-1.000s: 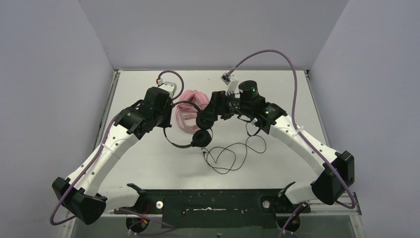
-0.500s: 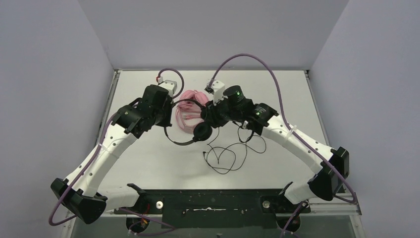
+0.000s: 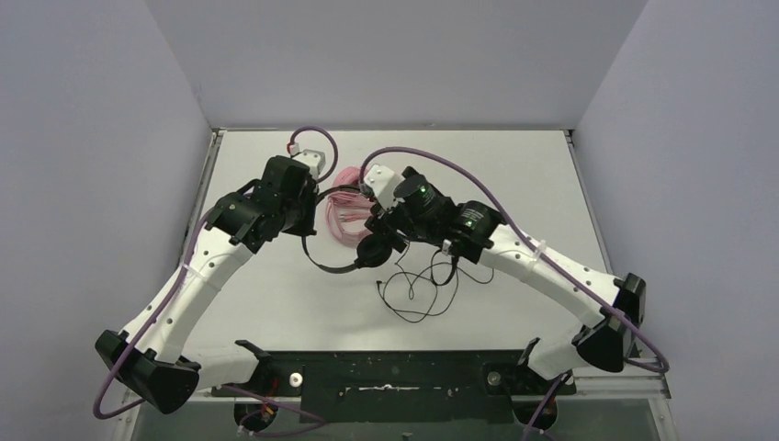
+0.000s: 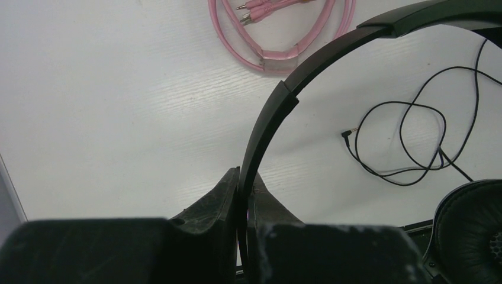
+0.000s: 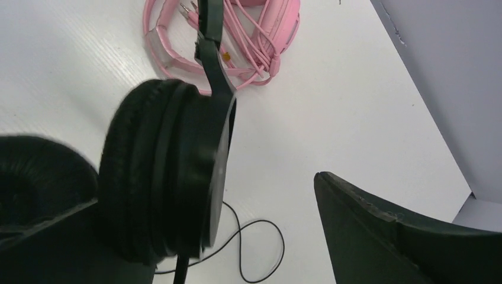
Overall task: Wrap the headphones
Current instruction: Wrap the headphones cable around the headphones.
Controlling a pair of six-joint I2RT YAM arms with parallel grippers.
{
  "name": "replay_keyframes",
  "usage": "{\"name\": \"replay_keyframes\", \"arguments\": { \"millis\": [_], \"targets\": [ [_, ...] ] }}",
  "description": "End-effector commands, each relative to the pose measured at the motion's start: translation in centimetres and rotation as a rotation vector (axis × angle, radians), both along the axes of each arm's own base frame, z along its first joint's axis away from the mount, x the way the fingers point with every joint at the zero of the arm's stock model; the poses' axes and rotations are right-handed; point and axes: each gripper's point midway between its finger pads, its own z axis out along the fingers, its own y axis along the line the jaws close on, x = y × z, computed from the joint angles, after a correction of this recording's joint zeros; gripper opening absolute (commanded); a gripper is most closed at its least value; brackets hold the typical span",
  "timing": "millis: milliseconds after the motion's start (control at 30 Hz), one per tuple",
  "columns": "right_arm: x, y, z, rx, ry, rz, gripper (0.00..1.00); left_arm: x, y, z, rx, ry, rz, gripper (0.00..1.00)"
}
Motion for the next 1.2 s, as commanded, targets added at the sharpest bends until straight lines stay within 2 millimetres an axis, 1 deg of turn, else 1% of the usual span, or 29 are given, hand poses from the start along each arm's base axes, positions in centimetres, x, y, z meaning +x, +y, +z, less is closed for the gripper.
{"name": "replay_keyframes", "arguments": {
  "millis": [0,67,100,167,267,333,400,467,633,733,833,900,933,1000,1067,1133,1167],
  "targets": [
    [-2.7,-1.9,4.5,0.086,-0.021,0.134,0.94,1.0,-0.7,0.9,-0.062,-0.041,-0.003,0.00],
    [-3.7,-2.7,5.4,0.085,-0.053,0.183,1.00,1.1,-0.9,0.6,-0.066,-0.034,-0.009,0.00],
    [-4.3,-2.9,5.7,0.088,-0.068,0.233,1.00,1.1,-0.9,0.6,-0.067,-0.031,-0.010,0.00],
    [-5.9,-2.6,5.9,0.085,-0.095,0.367,1.00,1.1,-1.0,0.6,-0.067,-0.031,-0.016,0.00],
    [-7.1,-2.3,5.9,0.038,-0.161,0.488,1.00,1.0,-0.7,0.7,-0.063,-0.029,-0.015,0.00],
    [-8.7,-1.4,5.5,0.008,-0.193,0.642,1.00,1.0,-0.6,0.7,-0.062,-0.029,-0.014,0.00],
    [-10.6,0.2,5.1,-0.007,-0.253,0.784,1.00,0.9,-0.6,0.8,-0.065,-0.027,-0.016,0.00],
    [-11.4,1.5,4.7,-0.032,-0.294,0.864,1.00,0.9,-0.7,0.8,-0.071,-0.026,-0.021,0.00],
    [-11.7,4.9,4.8,-0.101,-0.359,0.953,1.00,1.0,-1.2,0.6,-0.082,-0.012,-0.031,0.00],
    [-11.6,6.5,4.4,-0.132,-0.366,0.981,1.00,1.0,-1.2,0.5,-0.080,-0.006,-0.033,0.00],
    [-10.6,7.1,3.6,-0.185,-0.385,0.955,0.96,0.9,-1.1,0.8,-0.081,-0.013,-0.034,0.00],
    [-9.4,7.1,3.3,-0.215,-0.419,0.904,0.93,0.8,-1.1,0.9,-0.083,-0.013,-0.037,0.00],
    [-8.9,6.9,3.2,-0.238,-0.431,0.879,0.90,0.7,-1.1,1.0,-0.083,-0.015,-0.038,0.00],
    [-7.6,6.4,3.3,-0.265,-0.453,0.807,0.82,0.6,-1.0,1.2,-0.085,-0.018,-0.039,0.00],
    [-7.0,6.2,3.2,-0.274,-0.443,0.756,0.76,0.5,-1.0,1.3,-0.089,-0.024,-0.040,0.00],
    [-7.0,6.2,2.7,-0.256,-0.384,0.723,0.65,0.5,-1.1,1.6,-0.098,-0.033,-0.040,0.00],
    [-7.4,6.3,2.1,-0.249,-0.344,0.731,0.55,0.6,-1.1,1.7,-0.102,-0.036,-0.038,0.00]
  ]
}}
